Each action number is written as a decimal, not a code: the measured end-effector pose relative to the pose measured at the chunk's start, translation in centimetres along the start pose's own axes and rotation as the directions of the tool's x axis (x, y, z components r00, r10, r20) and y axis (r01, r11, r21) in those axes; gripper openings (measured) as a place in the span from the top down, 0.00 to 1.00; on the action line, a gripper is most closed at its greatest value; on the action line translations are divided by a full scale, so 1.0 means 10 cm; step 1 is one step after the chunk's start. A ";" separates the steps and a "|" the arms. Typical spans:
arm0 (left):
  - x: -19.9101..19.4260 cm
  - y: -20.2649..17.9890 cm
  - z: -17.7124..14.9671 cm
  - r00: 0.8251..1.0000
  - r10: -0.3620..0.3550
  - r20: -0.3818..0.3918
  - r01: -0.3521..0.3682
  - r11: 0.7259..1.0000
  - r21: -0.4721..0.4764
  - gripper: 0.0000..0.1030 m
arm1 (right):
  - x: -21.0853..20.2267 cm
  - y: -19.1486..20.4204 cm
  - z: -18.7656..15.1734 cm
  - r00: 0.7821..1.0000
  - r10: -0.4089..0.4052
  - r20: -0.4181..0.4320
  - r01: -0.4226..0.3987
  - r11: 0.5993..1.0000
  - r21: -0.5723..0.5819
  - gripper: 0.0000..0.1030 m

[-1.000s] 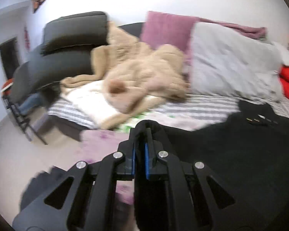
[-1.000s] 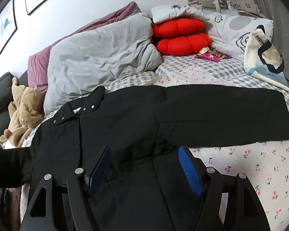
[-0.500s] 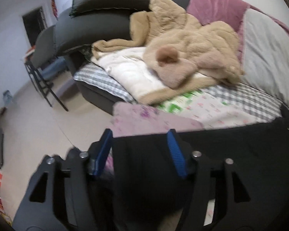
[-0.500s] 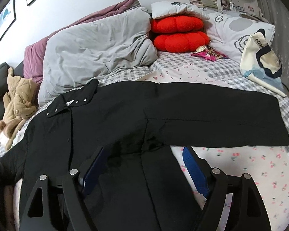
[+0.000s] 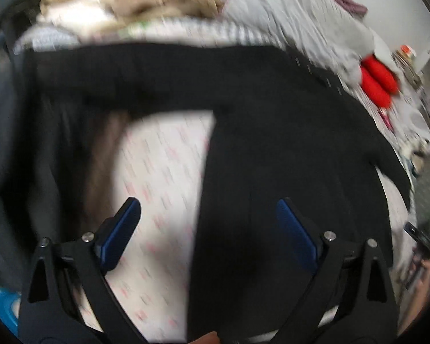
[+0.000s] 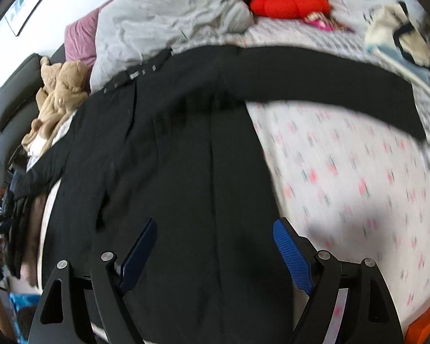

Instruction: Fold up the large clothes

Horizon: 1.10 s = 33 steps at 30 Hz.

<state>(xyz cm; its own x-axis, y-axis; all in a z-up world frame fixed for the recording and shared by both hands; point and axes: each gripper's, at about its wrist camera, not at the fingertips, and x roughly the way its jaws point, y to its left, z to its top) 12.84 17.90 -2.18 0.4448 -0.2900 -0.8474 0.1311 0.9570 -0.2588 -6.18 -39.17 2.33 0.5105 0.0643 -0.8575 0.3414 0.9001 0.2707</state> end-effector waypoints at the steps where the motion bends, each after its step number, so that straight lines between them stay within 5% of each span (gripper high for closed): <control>1: 0.07 0.00 -0.17 1.000 -0.013 -0.025 0.013 1.000 -0.002 0.08 | -0.03 -0.09 -0.09 1.000 0.014 -0.011 -0.014 1.000 0.013 0.18; 6: 0.43 0.04 -0.70 0.982 -0.083 -0.167 0.077 0.996 -0.043 0.08 | -0.12 -0.55 -0.44 0.993 0.113 -0.040 -0.107 0.985 0.136 0.18; 13: 0.78 0.06 -1.13 0.962 -0.102 -0.254 0.075 0.991 -0.115 0.08 | 0.09 -0.83 -0.75 0.972 0.209 -0.103 -0.180 0.954 0.239 0.18; 18: 0.76 0.03 -1.23 0.963 -0.118 -0.244 0.100 0.991 -0.086 0.08 | 0.25 -0.55 -0.78 0.980 0.132 -0.150 -0.114 0.986 0.121 0.19; 20: 0.77 0.00 -1.27 0.963 -0.114 -0.245 0.101 0.993 -0.062 0.11 | 0.35 -0.46 -0.80 0.974 0.132 -0.184 -0.114 0.988 0.103 0.32; 22: 0.75 -0.04 -1.30 0.959 -0.123 -0.255 0.116 0.992 -0.044 0.25 | 0.43 -0.39 -0.81 0.975 0.069 -0.213 -0.056 0.996 0.068 0.46; 24: 0.71 -0.05 -1.34 0.947 -0.183 -0.265 0.171 0.983 -0.068 0.73 | 0.37 -0.30 -0.78 0.974 0.081 -0.212 -0.073 0.996 0.041 0.73; 25: 0.68 -0.02 -1.35 0.937 -0.228 -0.265 0.208 0.973 -0.103 0.79 | 0.29 -0.26 -0.75 0.970 0.125 -0.207 -0.119 0.992 0.043 0.87; 33: -0.27 0.05 -1.10 0.876 -0.476 -0.074 0.453 0.867 -0.208 0.91 | -0.87 0.06 -0.62 0.971 0.231 -0.066 -0.235 0.970 -0.058 0.89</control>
<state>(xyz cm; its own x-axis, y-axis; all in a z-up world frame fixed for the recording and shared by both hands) 1.99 19.14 -5.16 0.2619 -0.7100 -0.6537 0.1312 0.6972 -0.7048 -15.26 -36.56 7.23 0.5223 0.2988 -0.7987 0.1657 0.8832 0.4387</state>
